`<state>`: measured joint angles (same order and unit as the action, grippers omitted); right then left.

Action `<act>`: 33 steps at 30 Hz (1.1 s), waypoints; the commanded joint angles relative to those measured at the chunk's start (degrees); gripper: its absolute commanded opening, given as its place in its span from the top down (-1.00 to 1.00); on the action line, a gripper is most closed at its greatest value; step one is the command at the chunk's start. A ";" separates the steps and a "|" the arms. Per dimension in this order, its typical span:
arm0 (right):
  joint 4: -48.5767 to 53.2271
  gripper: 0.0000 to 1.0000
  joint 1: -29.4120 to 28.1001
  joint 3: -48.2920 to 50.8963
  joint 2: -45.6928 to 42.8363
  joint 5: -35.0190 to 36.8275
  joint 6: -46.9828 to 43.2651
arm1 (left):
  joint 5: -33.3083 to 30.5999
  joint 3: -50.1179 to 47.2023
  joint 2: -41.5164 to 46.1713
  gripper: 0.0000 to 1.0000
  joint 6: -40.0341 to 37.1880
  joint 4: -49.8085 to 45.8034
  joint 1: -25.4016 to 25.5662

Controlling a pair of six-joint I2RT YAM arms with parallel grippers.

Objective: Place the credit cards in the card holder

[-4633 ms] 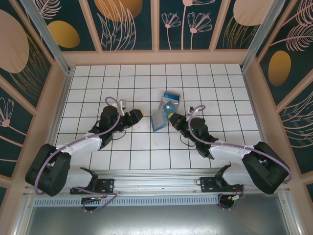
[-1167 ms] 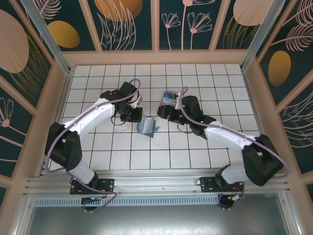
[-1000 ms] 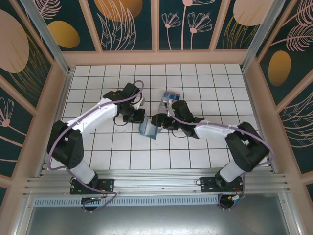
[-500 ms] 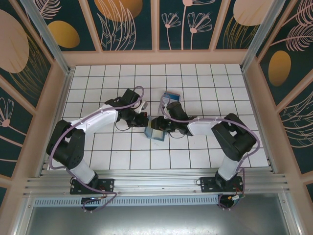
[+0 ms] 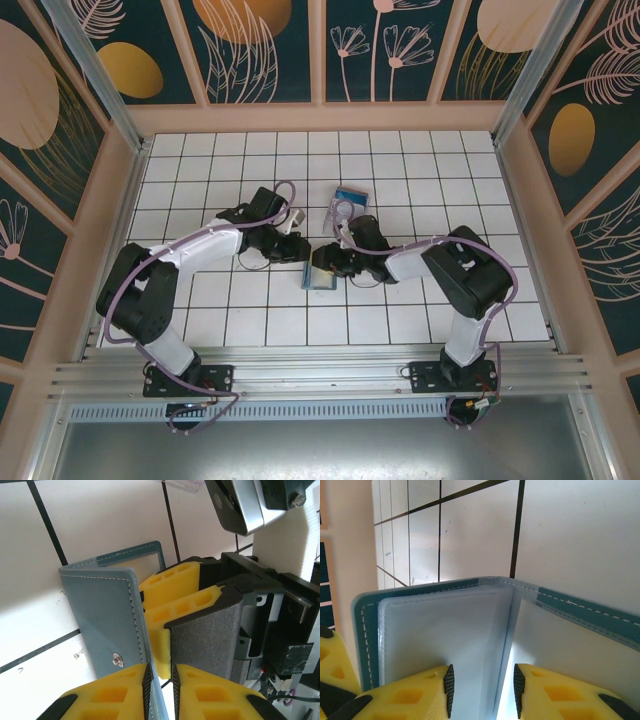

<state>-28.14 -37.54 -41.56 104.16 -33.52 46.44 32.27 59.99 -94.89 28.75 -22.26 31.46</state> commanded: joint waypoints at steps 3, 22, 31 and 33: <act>0.46 0.20 0.30 1.18 0.87 -1.02 0.85 | 1.48 -1.48 -1.17 0.62 0.59 2.74 -0.06; -5.27 0.01 0.10 1.58 -1.51 -6.99 1.79 | -3.23 -7.36 -1.43 0.49 -0.08 4.41 -2.66; 8.22 -0.11 -3.01 -6.12 2.27 0.63 -4.49 | -2.54 -5.60 -0.65 0.56 0.08 4.42 -2.69; 7.45 -0.14 -3.54 -6.51 2.76 -0.15 -4.48 | -2.40 -5.16 -0.73 0.56 0.15 4.50 -2.64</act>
<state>-23.99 -39.92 -46.06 105.36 -35.31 44.99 29.12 53.17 -95.74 28.80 -18.31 28.49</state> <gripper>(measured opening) 0.564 0.219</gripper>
